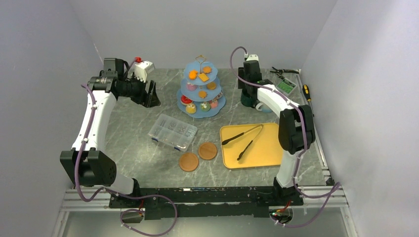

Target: Serve the afternoon tea

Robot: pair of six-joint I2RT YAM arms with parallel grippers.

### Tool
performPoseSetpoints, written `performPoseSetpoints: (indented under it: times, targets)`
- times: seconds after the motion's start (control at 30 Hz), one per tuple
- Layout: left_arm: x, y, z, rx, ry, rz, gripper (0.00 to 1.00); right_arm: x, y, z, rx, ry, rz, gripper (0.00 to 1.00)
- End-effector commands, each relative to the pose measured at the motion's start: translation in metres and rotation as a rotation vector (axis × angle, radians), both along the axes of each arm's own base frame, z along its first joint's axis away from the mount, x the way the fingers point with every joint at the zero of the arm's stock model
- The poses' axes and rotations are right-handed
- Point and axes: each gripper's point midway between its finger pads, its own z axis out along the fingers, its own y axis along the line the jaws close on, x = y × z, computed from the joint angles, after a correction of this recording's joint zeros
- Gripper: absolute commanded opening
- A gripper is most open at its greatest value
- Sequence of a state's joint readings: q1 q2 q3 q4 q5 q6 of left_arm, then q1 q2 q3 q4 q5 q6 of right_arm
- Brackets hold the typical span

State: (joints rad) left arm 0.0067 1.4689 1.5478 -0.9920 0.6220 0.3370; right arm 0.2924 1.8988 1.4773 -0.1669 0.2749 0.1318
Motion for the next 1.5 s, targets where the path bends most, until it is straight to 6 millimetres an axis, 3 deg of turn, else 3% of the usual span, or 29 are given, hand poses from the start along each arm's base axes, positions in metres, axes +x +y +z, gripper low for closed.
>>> performPoseSetpoints:
  times: [0.0, 0.23, 0.43, 0.57, 0.73, 0.87, 1.07, 1.3, 1.47]
  targets:
    - [0.004, 0.002, 0.009, 0.019, -0.04, -0.004, 0.77, 0.016, 0.006, 0.002, 0.004, 0.014, 0.052, 0.49]
    - [0.008, 0.002, 0.01, 0.015, -0.04, -0.001, 0.77, 0.021, 0.003, -0.033, -0.02, 0.104, 0.033, 0.4]
    - [0.01, 0.003, 0.013, 0.024, -0.053, 0.001, 0.76, 0.014, 0.0, -0.059, -0.02, 0.172, 0.007, 0.2]
    - [0.009, 0.004, 0.016, 0.032, -0.062, 0.001, 0.76, 0.007, 0.002, -0.053, 0.001, 0.164, -0.009, 0.0]
    - [0.008, 0.004, 0.019, 0.033, -0.071, 0.0, 0.76, -0.012, 0.018, -0.032, 0.044, 0.126, 0.003, 0.0]
    - [0.007, 0.004, 0.019, 0.029, -0.071, -0.001, 0.76, -0.035, 0.042, -0.02, 0.058, 0.109, 0.043, 0.0]
    - [0.006, 0.004, 0.019, 0.032, -0.075, -0.004, 0.76, -0.071, 0.095, 0.0, 0.053, 0.065, 0.143, 0.0]
    - [0.003, 0.005, 0.018, 0.042, -0.076, -0.008, 0.76, -0.109, 0.152, -0.001, 0.017, 0.056, 0.299, 0.0]
    - [-0.001, 0.005, 0.017, 0.043, -0.072, -0.013, 0.76, -0.138, 0.179, -0.004, 0.016, 0.059, 0.408, 0.0]
